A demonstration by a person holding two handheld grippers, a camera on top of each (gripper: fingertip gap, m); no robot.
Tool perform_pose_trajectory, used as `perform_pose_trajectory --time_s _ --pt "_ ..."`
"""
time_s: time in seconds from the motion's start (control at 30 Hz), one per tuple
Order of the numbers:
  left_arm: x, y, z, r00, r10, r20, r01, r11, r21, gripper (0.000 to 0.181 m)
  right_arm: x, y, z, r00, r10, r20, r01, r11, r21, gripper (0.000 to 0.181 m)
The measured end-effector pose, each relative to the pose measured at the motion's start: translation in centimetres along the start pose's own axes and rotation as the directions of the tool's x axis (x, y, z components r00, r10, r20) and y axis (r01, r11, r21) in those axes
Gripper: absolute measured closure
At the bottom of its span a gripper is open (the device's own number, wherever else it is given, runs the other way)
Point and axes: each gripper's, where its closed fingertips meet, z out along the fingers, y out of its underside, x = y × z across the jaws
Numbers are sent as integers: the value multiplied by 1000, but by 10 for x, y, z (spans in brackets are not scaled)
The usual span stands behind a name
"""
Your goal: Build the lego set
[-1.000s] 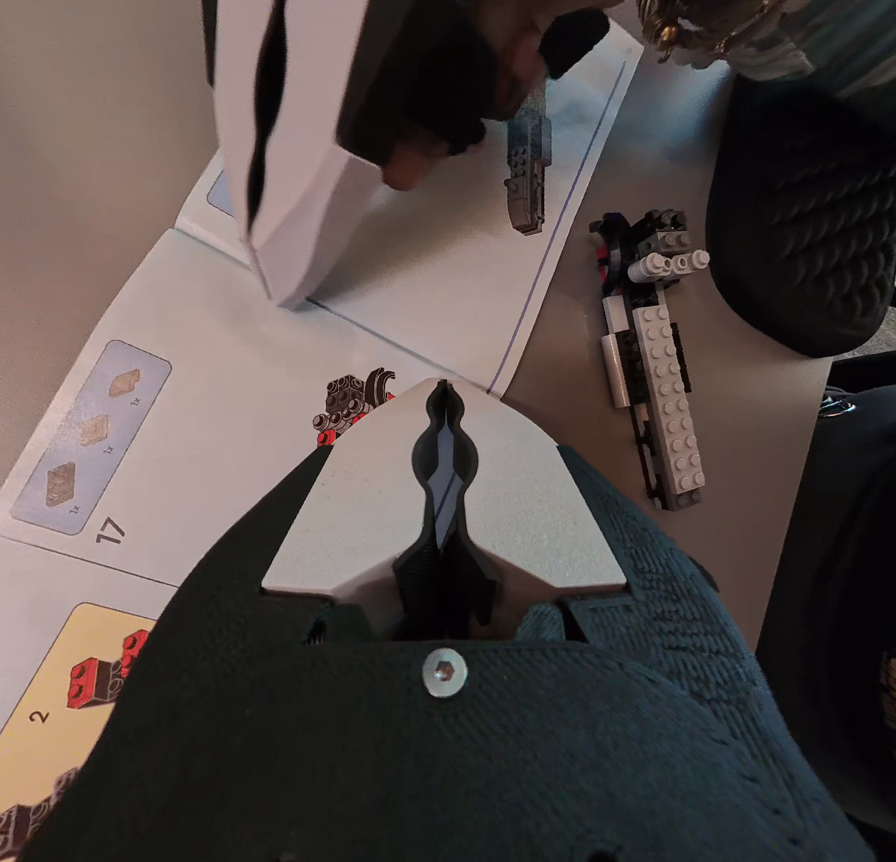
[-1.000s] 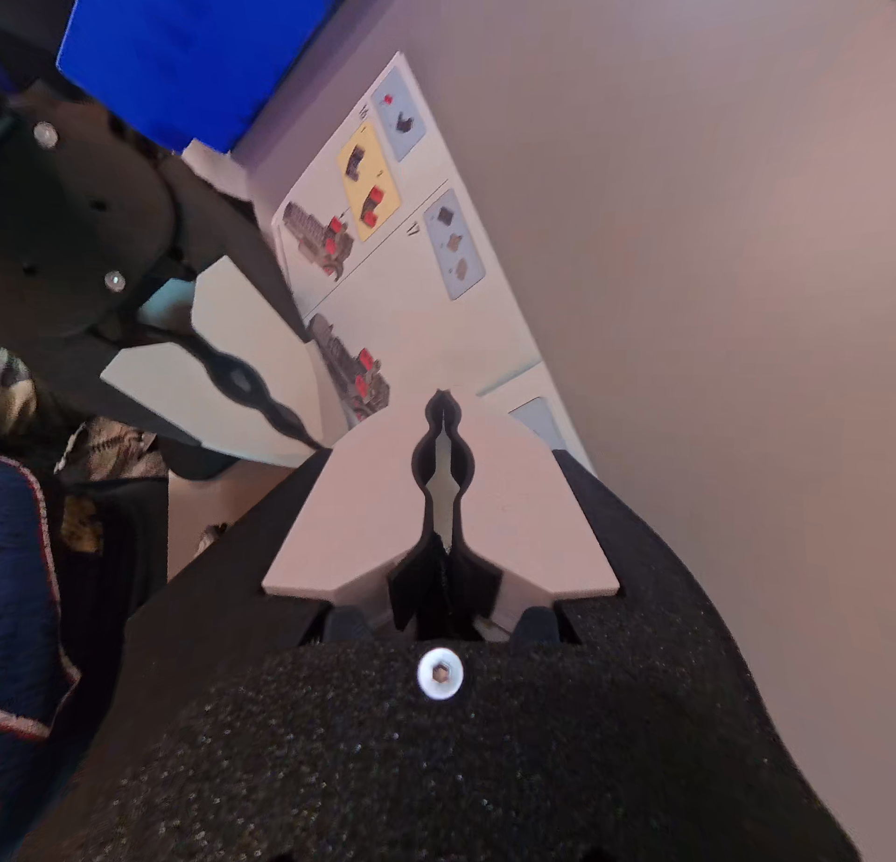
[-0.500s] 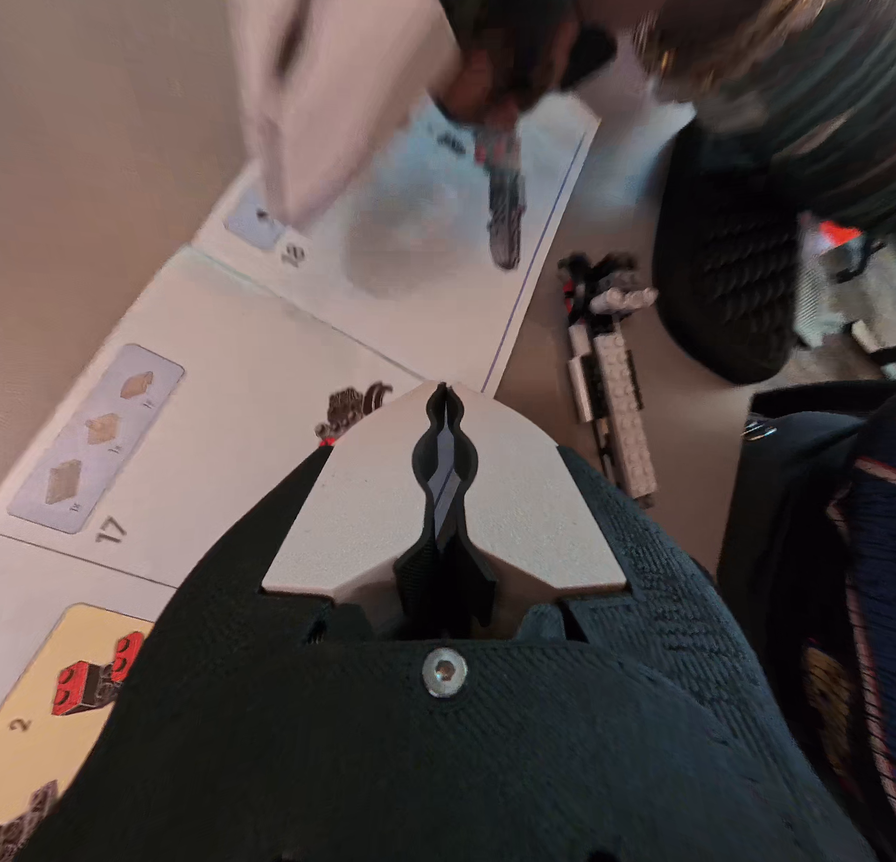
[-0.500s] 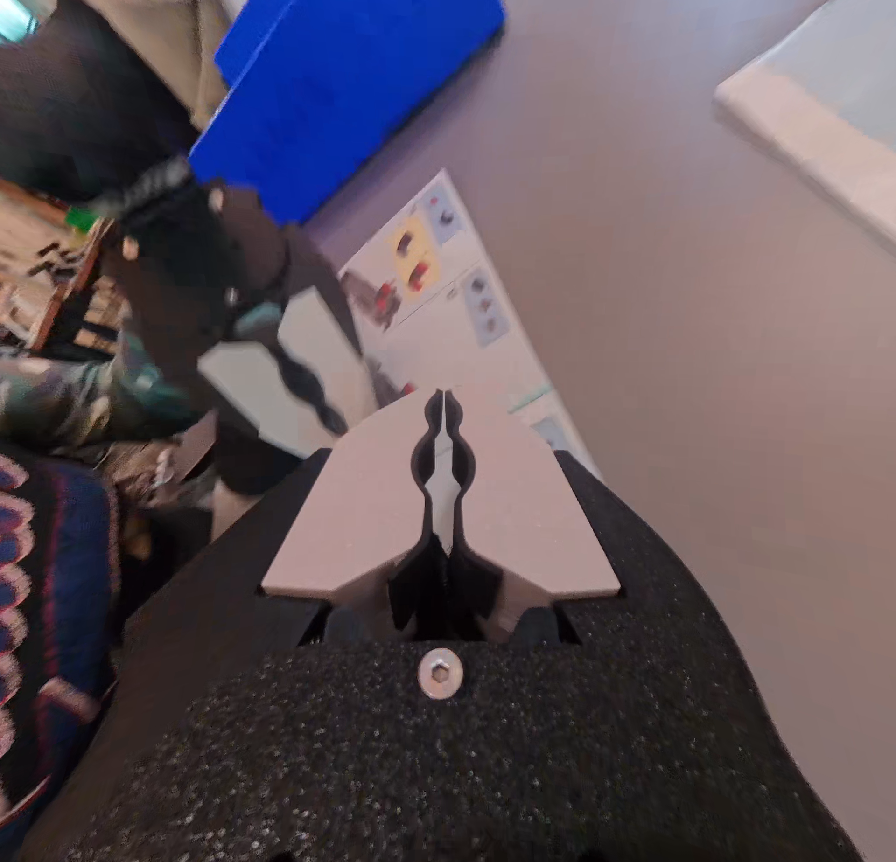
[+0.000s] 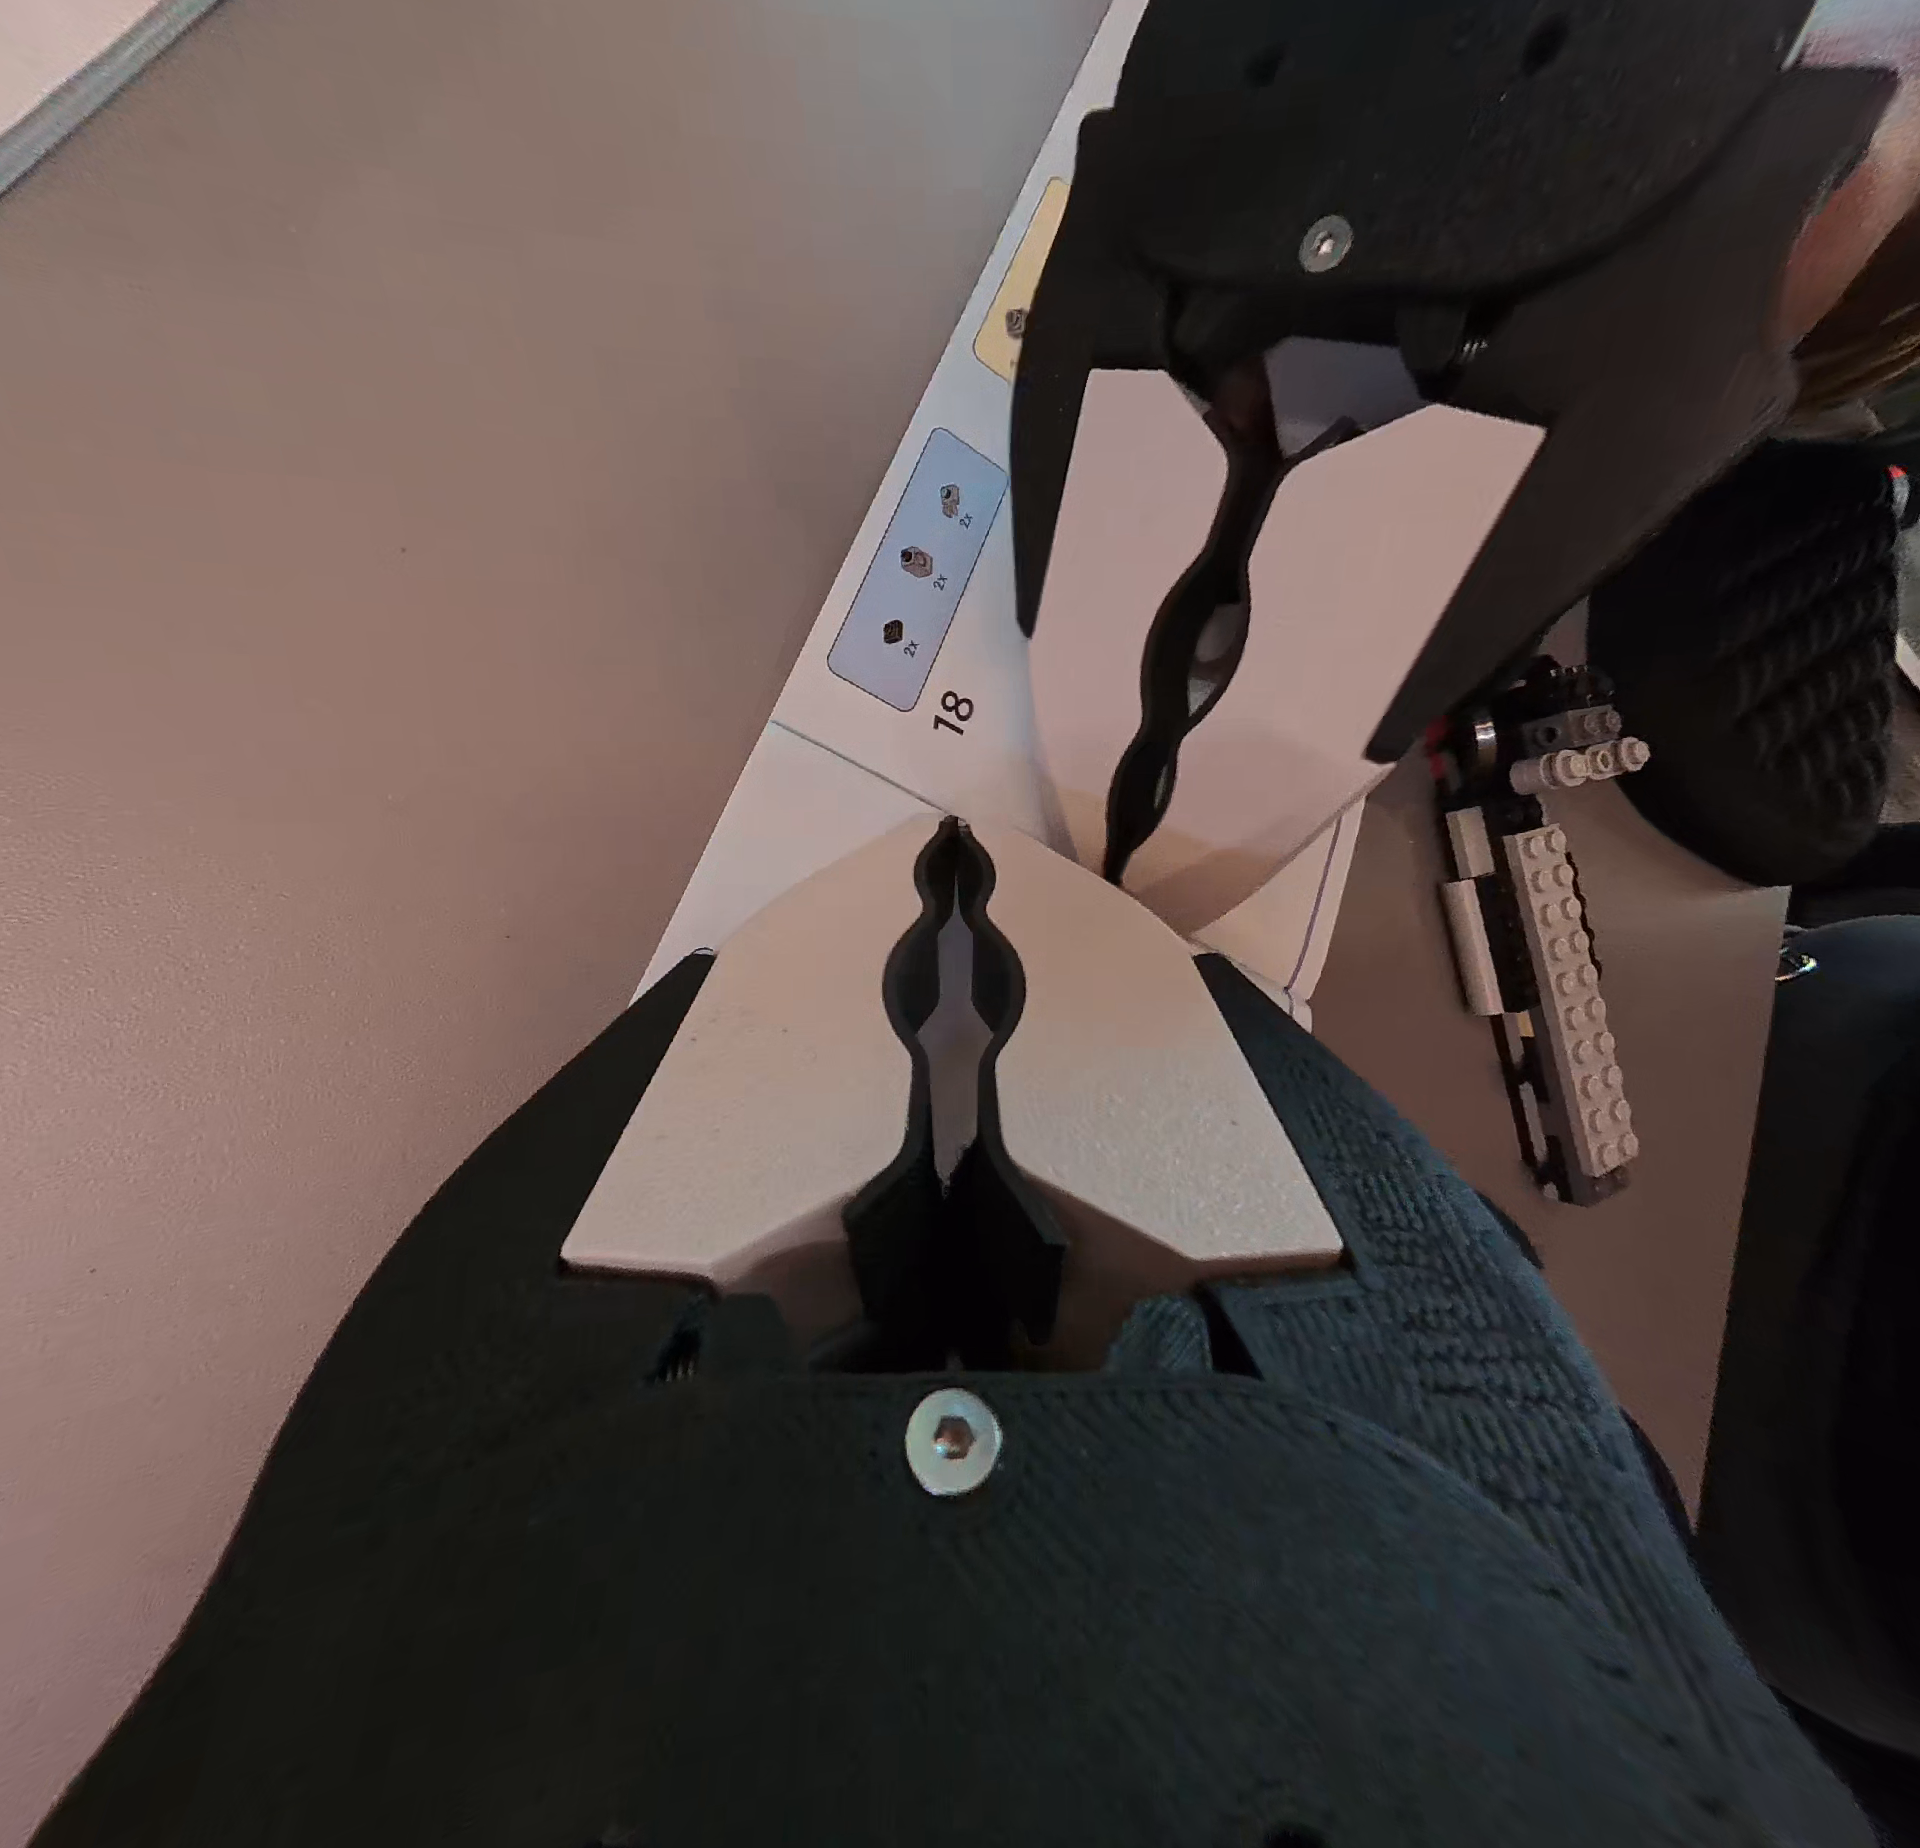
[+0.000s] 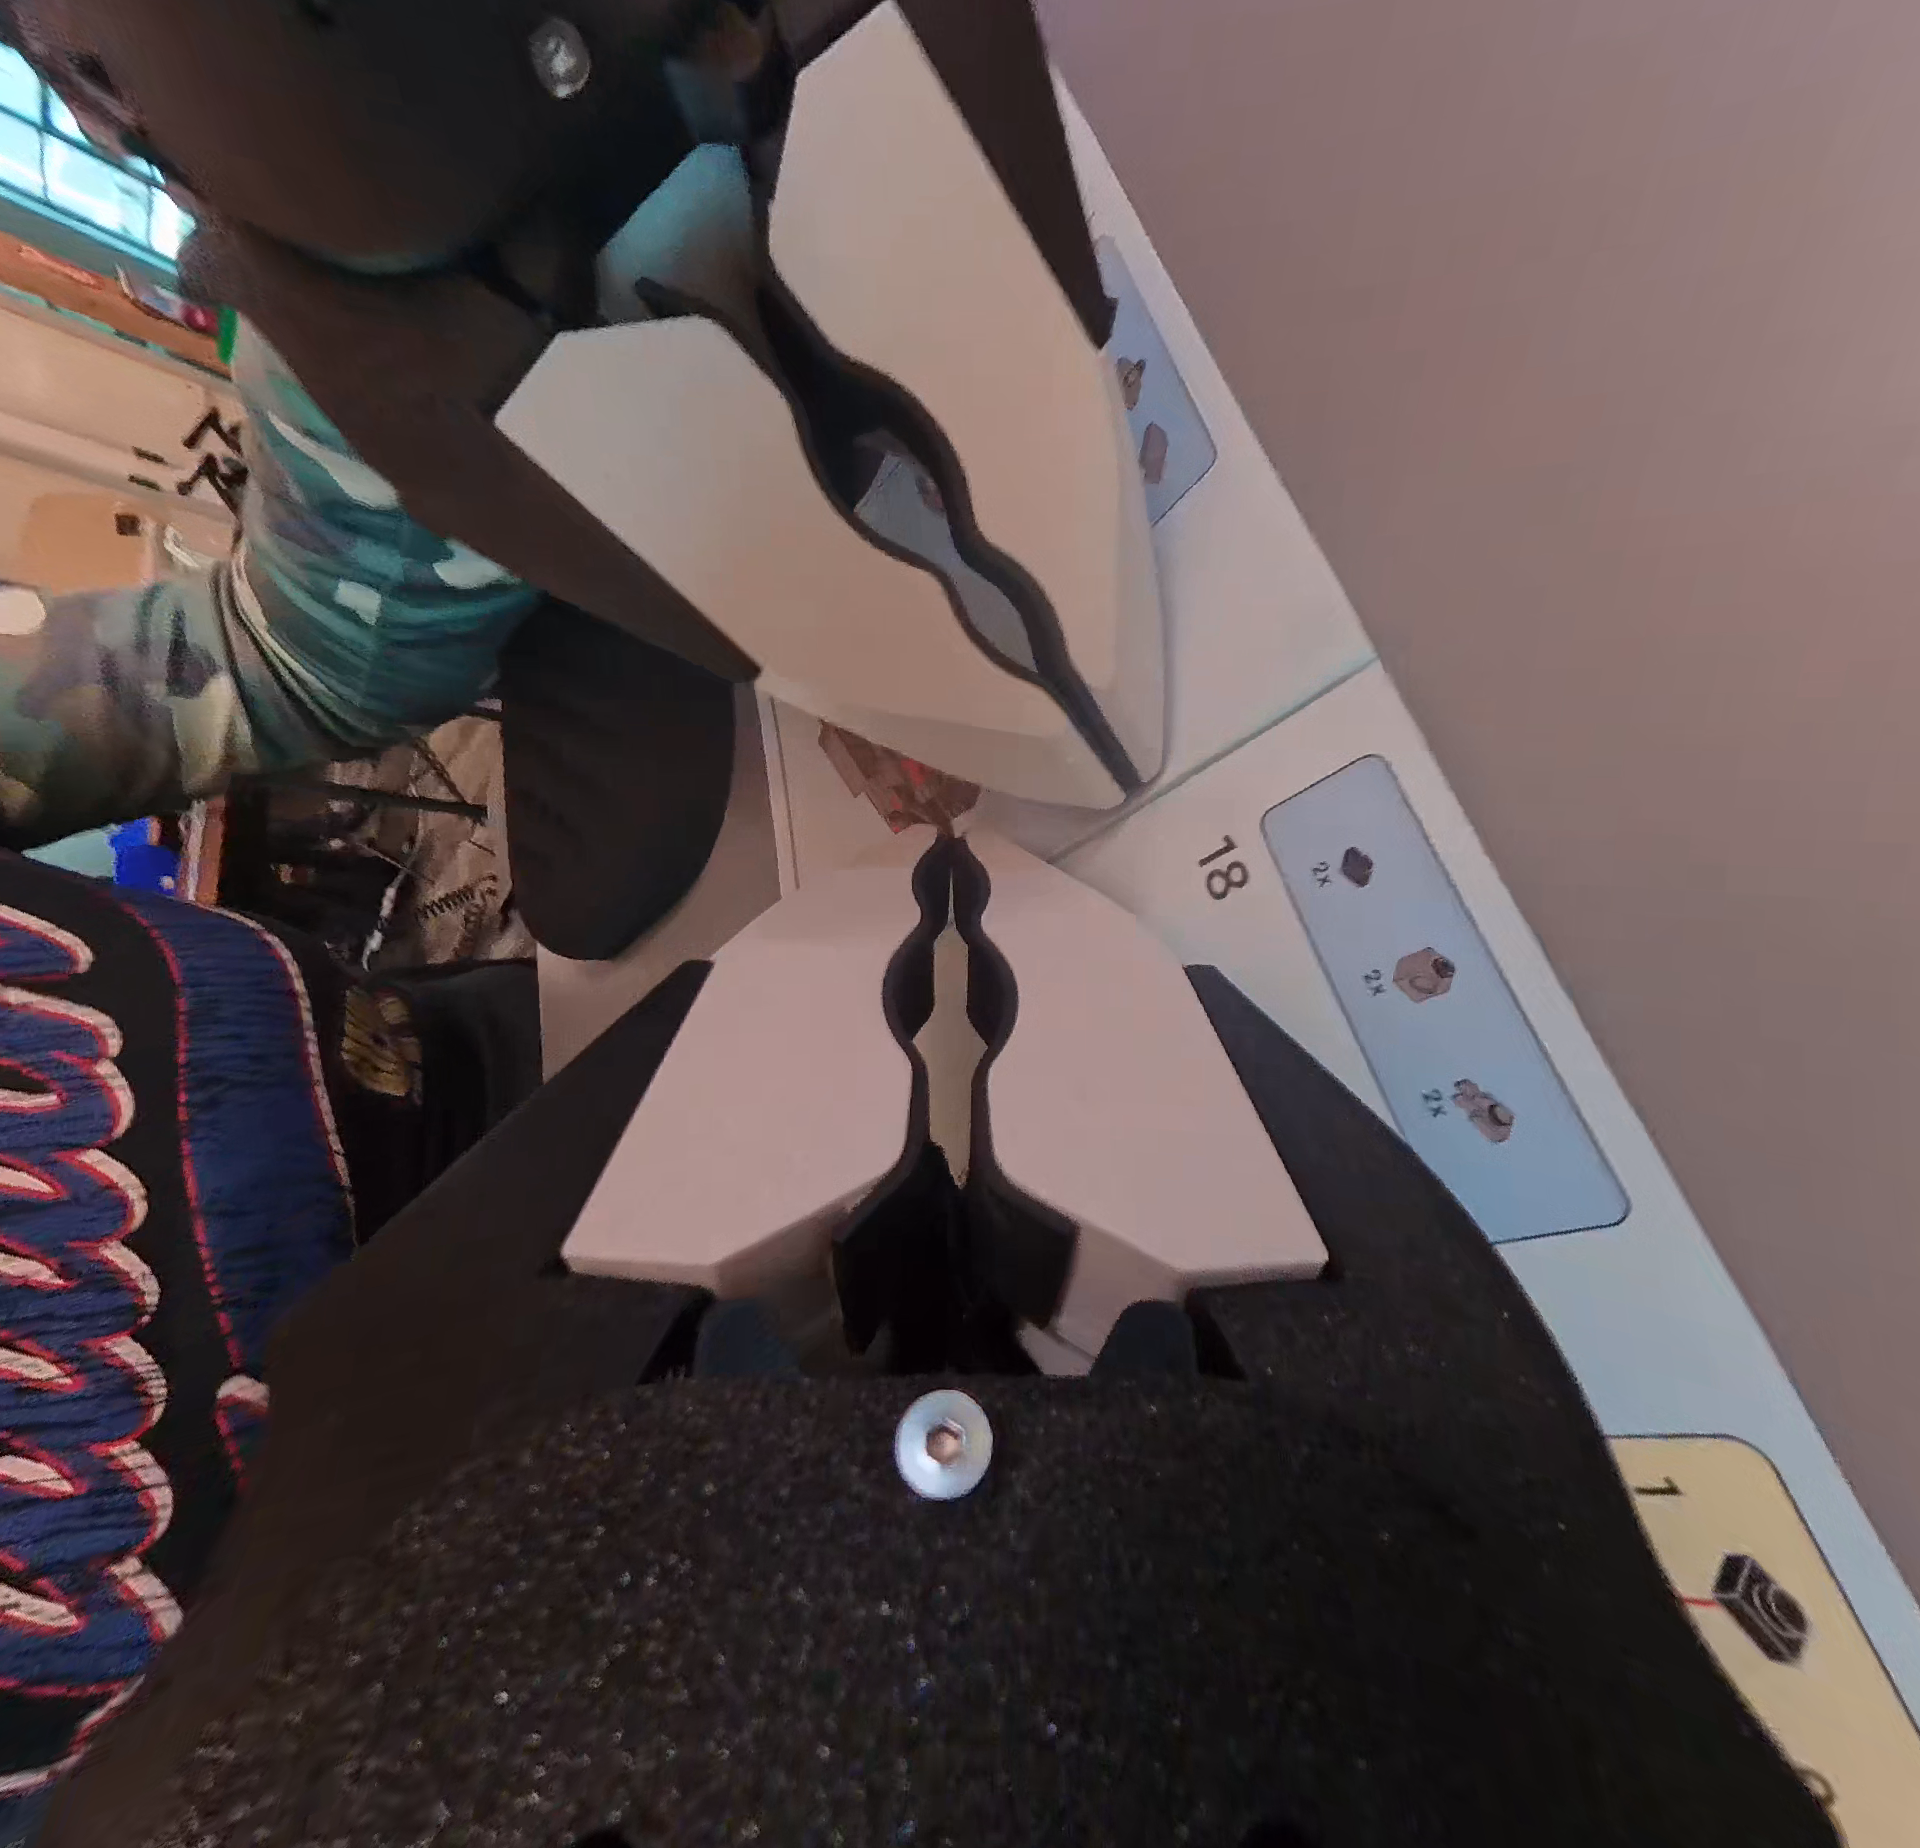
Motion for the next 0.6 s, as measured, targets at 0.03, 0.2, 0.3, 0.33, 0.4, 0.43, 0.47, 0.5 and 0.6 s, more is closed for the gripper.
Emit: perform_pose_trajectory --time_s 0.03,0.2,0.3,0.33,0.4,0.43,0.47,0.5,0.6 --pt "0 0 0 1000 3 -3 -3 1000 6 181 -2 3 0 1000 -11 -1 11 1000 -18 181" --pt "0 0 0 999 -15 -32 16 1000 18 181 -20 29 3 998 -42 53 49 990 -135 181" --pt "0 0 0 999 -16 -36 16 1000 19 181 -34 46 9 992 -84 90 103 965 -240 181" --pt "0 0 0 999 -16 -37 17 1000 23 181 -36 49 10 990 -106 89 126 957 -263 181" --pt "0 0 0 999 -15 -37 17 999 31 181 -36 49 9 985 -160 71 174 941 -291 181" --pt "0 0 0 999 -15 -36 16 999 33 181 -35 46 9 981 -185 62 195 940 -279 181" --pt "0 0 0 999 -15 -35 16 999 34 181 -35 37 8 980 -193 51 200 951 -235 181" --pt "0 0 0 999 -15 -35 16 999 35 181 -34 26 6 982 -186 39 190 966 -176 181" --pt "0 0 0 999 -11 -35 13 999 41 181 -15 13 2 981 -185 -62 176 977 -123 181"
